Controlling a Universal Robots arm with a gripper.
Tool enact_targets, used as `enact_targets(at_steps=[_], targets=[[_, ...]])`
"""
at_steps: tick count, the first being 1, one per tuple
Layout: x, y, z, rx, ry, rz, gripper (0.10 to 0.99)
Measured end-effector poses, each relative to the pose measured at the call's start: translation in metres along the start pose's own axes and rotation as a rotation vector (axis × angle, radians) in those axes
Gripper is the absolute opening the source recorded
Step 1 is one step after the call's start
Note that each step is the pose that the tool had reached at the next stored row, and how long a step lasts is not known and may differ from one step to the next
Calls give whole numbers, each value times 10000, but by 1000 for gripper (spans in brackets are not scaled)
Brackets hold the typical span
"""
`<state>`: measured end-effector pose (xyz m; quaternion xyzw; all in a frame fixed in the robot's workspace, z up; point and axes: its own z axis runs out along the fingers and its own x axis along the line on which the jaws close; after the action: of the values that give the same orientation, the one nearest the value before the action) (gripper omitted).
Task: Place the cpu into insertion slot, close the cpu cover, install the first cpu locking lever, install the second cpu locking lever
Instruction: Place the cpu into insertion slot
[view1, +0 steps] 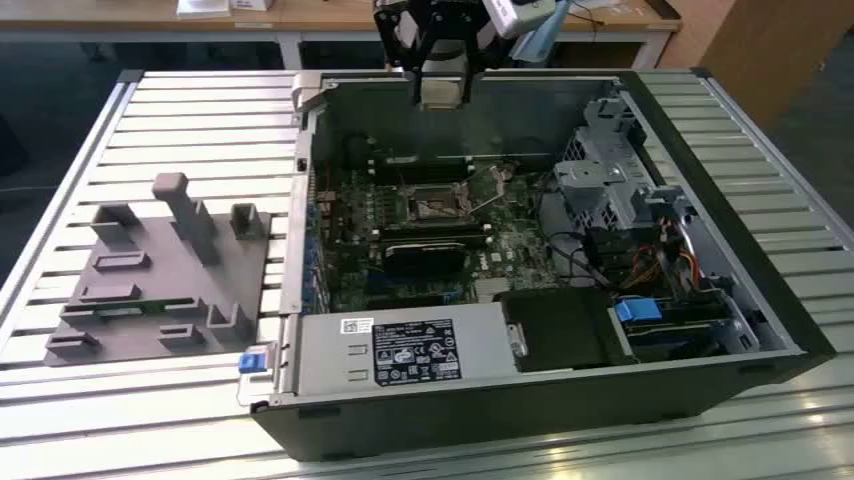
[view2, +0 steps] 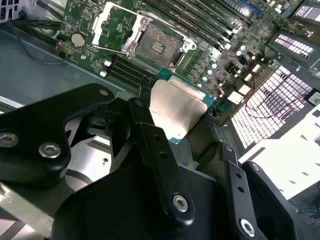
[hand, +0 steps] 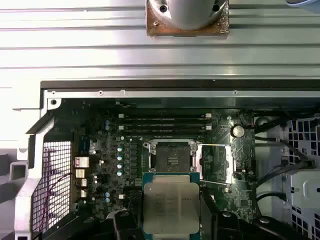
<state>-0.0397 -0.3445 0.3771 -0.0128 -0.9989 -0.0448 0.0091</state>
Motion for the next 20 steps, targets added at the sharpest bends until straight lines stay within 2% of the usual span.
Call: enact_targets(at_steps=[8, 20], targets=[[0, 0, 0, -1, -4, 49, 541], [0, 0, 0, -14, -69, 776, 541]])
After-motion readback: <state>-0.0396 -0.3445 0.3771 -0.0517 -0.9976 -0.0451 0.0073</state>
